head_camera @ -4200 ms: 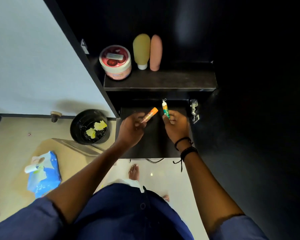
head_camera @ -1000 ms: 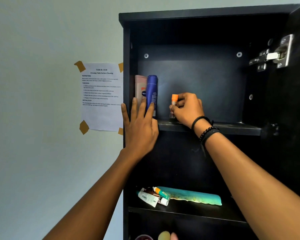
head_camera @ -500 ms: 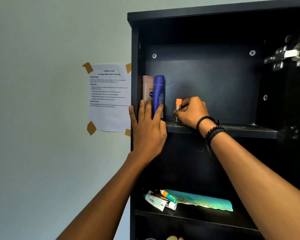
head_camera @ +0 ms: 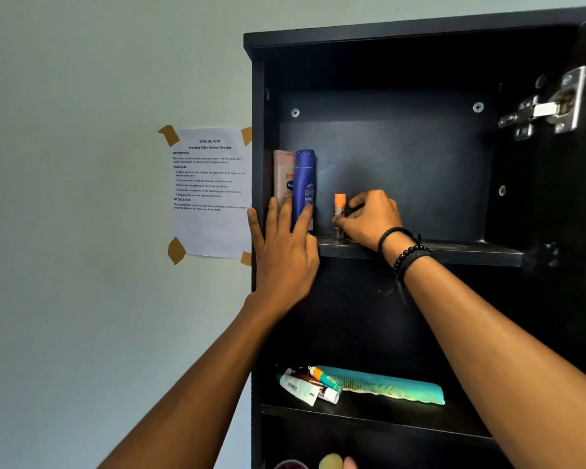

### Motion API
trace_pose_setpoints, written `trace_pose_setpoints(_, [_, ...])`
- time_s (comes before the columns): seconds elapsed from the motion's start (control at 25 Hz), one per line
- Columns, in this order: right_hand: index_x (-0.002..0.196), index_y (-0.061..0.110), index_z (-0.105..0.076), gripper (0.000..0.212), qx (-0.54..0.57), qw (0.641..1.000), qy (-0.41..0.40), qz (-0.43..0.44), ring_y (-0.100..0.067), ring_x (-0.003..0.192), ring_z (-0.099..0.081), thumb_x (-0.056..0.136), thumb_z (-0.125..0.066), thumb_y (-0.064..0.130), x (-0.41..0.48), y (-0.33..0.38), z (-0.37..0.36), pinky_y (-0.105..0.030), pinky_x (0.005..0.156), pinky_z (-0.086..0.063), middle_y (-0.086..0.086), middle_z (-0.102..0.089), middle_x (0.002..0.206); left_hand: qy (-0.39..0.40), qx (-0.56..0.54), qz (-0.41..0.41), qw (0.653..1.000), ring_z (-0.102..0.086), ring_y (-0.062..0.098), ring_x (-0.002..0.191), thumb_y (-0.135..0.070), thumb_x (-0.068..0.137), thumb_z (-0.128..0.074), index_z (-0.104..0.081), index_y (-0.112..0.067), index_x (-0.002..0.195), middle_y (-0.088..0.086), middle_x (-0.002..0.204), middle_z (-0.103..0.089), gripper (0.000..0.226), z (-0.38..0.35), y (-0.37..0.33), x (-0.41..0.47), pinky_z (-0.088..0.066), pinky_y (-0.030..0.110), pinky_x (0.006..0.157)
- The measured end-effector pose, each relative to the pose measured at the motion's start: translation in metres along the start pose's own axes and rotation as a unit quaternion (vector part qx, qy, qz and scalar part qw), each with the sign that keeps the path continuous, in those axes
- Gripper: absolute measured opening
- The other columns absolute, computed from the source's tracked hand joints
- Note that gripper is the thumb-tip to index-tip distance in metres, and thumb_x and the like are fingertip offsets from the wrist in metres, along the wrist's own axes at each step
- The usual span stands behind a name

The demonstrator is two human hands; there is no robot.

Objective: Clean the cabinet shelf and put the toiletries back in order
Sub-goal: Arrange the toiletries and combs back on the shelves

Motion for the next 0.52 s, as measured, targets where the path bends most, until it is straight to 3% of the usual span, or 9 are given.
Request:
trace_pose_setpoints(0.32, [0.102,0.014,-0.061,0.045,0.001,1.0,0.0,-0.009,-0.027,0.093,-0.065,0.067,-0.081,0.035,-0.004,-0.002,0.005,-0.039,0.084,-0.055,-0.011,-0.069,0.098,0.025,-0.007,-0.004,1.0,-0.001,0.022,0.148,-0.036,0.092,-0.019,-0.028,-0.027,0.147,0.003,0.159,-0.014,0.057,-0.002,0.0,-0.001,0.026,0.042,0.11])
trace_pose_setpoints(0.52, [0.109,0.014,-0.06,0.046,0.003,0.999,-0.038,0.011,-0.024,0.099,-0.065,0.072,-0.077,0.037,-0.023,0.002,0.022,-0.03,0.086,-0.049,-0.006,-0.072,0.096,0.04,-0.04,0.006,0.998,0.007,0.017,0.148,-0.041,0.095,-0.01,-0.012,-0.019,0.151,0.003,0.16,-0.003,0.06,-0.005,-0.002,-0.008,0.019,0.045,0.114])
Point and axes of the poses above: each hand's wrist, its own x-axis towards the middle knuckle, its own z-axis out of the back of the hand, y = z × x, the point moved 10 cm from there along x, towards the middle knuckle
